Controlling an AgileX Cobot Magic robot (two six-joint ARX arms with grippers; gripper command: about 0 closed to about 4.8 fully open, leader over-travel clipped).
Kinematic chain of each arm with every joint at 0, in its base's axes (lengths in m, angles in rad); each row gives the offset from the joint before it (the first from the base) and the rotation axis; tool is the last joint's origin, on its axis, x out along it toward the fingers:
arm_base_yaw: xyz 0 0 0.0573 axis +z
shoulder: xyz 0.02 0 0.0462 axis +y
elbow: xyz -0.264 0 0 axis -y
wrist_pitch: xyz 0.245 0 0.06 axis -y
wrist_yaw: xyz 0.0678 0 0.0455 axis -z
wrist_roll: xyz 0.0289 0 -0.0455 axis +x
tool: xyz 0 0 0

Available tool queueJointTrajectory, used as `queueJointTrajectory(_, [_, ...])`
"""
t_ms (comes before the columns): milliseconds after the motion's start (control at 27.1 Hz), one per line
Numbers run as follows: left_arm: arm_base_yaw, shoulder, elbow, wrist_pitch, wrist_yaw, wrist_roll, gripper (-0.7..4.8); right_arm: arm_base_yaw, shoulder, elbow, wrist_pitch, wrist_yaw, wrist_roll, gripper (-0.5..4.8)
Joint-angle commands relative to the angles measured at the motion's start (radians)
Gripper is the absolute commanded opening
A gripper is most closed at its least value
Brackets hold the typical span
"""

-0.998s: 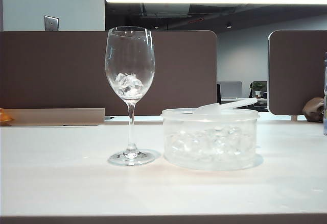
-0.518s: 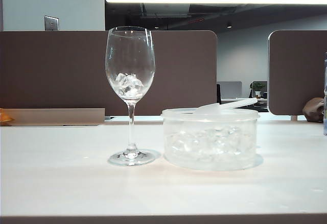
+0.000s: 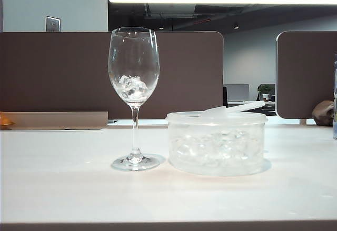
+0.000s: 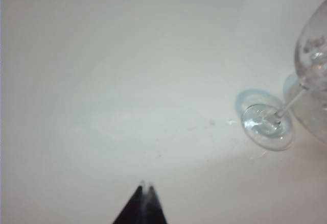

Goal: Pick up an ice shovel filled with ice cubes and pour the ice from the shovel into the glass.

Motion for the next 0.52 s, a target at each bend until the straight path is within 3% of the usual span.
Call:
queueJointTrajectory(37, [0.002, -0.002, -0.018, 0.013, 0.004, 0.001, -0.05, 0.000, -0.037, -0.007, 0.015, 0.001, -0.003, -0.05])
queueJointTrajectory(259, [0.006, -0.013, -0.047, 0.014, 0.004, 0.001, -0.06, 0.001, -0.093, -0.007, 0.029, 0.001, -0.003, -0.05])
queueJointTrajectory(518, [0.080, -0.047, -0.053, 0.013, 0.003, 0.001, -0.05, 0.002, -0.093, -0.007, 0.016, 0.001, -0.003, -0.05])
